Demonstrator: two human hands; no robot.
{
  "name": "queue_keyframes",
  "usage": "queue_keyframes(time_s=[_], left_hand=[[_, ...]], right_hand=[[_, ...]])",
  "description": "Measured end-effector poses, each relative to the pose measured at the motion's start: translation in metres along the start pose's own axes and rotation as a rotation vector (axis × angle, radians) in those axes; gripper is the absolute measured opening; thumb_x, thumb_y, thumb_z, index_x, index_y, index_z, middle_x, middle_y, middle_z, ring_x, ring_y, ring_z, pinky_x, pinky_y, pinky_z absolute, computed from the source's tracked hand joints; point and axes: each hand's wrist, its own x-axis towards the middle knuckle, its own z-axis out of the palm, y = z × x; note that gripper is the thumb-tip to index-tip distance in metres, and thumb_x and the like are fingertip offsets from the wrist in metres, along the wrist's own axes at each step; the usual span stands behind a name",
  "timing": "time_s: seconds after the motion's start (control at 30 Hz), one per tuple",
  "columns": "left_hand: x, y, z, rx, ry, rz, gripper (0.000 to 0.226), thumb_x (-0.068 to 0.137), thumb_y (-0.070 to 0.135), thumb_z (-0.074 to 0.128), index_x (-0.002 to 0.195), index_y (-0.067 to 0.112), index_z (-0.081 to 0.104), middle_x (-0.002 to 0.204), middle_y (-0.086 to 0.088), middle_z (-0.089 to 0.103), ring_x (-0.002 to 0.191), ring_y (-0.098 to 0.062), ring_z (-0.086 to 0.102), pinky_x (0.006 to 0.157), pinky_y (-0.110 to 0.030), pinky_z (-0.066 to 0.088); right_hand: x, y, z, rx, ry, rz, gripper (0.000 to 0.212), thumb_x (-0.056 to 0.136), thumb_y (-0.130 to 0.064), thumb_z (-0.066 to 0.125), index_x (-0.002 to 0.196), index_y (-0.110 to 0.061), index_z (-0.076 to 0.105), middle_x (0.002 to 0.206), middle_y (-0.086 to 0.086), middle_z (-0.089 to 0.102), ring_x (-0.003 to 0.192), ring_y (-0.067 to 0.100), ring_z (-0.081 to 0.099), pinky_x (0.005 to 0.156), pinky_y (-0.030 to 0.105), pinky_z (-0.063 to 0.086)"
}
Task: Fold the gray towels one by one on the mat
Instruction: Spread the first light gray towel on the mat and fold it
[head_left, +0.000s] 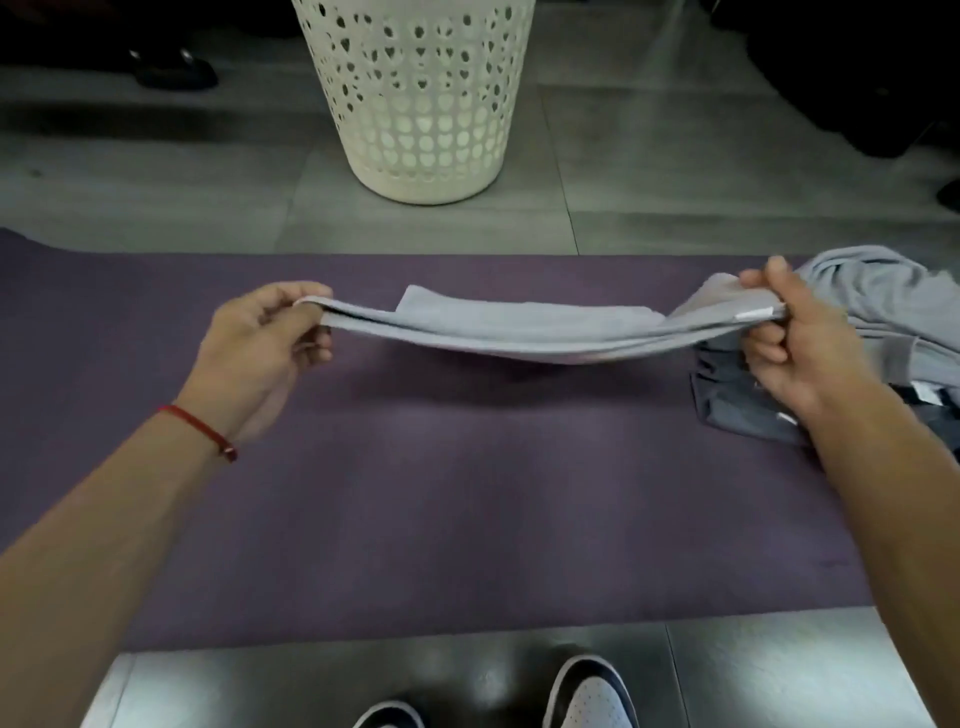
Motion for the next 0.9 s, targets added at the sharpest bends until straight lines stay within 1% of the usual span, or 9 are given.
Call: queue_keyframes(time_s=[0.07,0.17,0.3,0.43,0.6,0.67,0.73,0.8,0.9], left_hand=[[0.036,0.026,-0.004,-0.092,0.032,-0.020,0.020,0.100,0.002,0.050,0.095,0.013,0.066,0.068,-0.002,0.059,0.056,-0.011,0.054,0.055,-0.020,0.051],[0.099,0.049,-0.004,-0.058,0.099,-0.095,0.017,0.097,0.002,0.051,0.096,0.013,0.064,0.067,-0.004,0.051,0.054,-0.012,0.049,0.049,-0.022,0.049],[0.169,0.091,0.004,0.044,0.223,-0.105,0.027,0.094,-0.004,0.046,0.090,0.013,0.067,0.069,-0.005,0.053,0.044,-0.009,0.047,0.046,-0.020,0.048],[0.198,0.142,0.002,0.076,0.329,0.069,0.026,0.094,-0.003,0.050,0.087,0.012,0.071,0.076,-0.011,0.061,0.045,-0.010,0.053,0.054,-0.023,0.052],[0.163,0.175,-0.013,0.039,0.261,0.426,0.015,0.098,0.006,0.059,0.092,0.011,0.071,0.076,-0.007,0.061,0.060,-0.009,0.058,0.068,-0.025,0.056],[0.138,0.157,-0.026,0.008,0.224,0.454,0.010,0.098,0.011,0.061,0.095,0.010,0.071,0.075,-0.006,0.062,0.061,-0.011,0.057,0.068,-0.026,0.056],[0.110,0.112,-0.040,-0.006,0.243,0.386,0.012,0.097,0.018,0.064,0.094,0.009,0.071,0.069,-0.003,0.062,0.060,-0.011,0.057,0.064,-0.024,0.056],[0.077,0.047,-0.054,0.025,0.321,0.271,0.013,0.096,0.019,0.067,0.088,0.010,0.071,0.061,0.001,0.063,0.056,-0.010,0.056,0.058,-0.022,0.053],[0.025,-0.059,-0.078,0.129,0.358,0.003,0.014,0.091,0.014,0.072,0.089,0.000,0.073,0.055,-0.001,0.062,0.050,-0.010,0.054,0.055,-0.024,0.049]], right_hand=[[0.029,-0.017,0.023,0.000,0.049,-0.005,0.014,0.095,-0.026,0.065,0.087,-0.014,0.063,0.066,-0.005,0.057,0.042,0.002,0.039,0.034,0.014,0.026],[0.072,-0.036,0.065,-0.074,0.137,0.003,0.013,0.098,-0.008,0.058,0.086,-0.010,0.063,0.073,0.004,0.058,0.043,0.007,0.048,0.040,0.016,0.037],[0.109,-0.054,0.119,-0.141,0.207,-0.143,0.012,0.099,-0.003,0.053,0.102,-0.011,0.062,0.077,0.008,0.056,0.042,0.010,0.052,0.044,0.022,0.048],[0.123,-0.079,0.144,-0.213,0.239,-0.309,0.020,0.092,-0.015,0.061,0.108,-0.021,0.071,0.091,0.001,0.065,0.071,0.017,0.060,0.059,0.035,0.051],[0.102,-0.095,0.144,-0.056,0.119,-0.355,0.014,0.091,-0.012,0.066,0.098,-0.024,0.071,0.097,0.000,0.067,0.082,0.011,0.068,0.070,0.041,0.060],[0.088,-0.078,0.136,-0.019,0.066,-0.293,0.014,0.092,-0.011,0.066,0.094,-0.023,0.071,0.096,0.002,0.068,0.089,0.019,0.068,0.075,0.045,0.060],[0.073,-0.047,0.125,-0.067,0.068,-0.216,0.015,0.094,-0.010,0.064,0.090,-0.024,0.068,0.088,-0.002,0.070,0.088,0.023,0.069,0.078,0.046,0.058],[0.054,0.000,0.110,-0.113,0.086,-0.118,0.016,0.096,-0.009,0.063,0.087,-0.022,0.066,0.084,-0.001,0.070,0.082,0.024,0.068,0.077,0.044,0.059],[0.019,0.082,0.083,-0.290,0.148,0.042,0.014,0.095,-0.006,0.063,0.092,-0.019,0.064,0.093,0.010,0.068,0.069,0.021,0.065,0.068,0.036,0.062]])
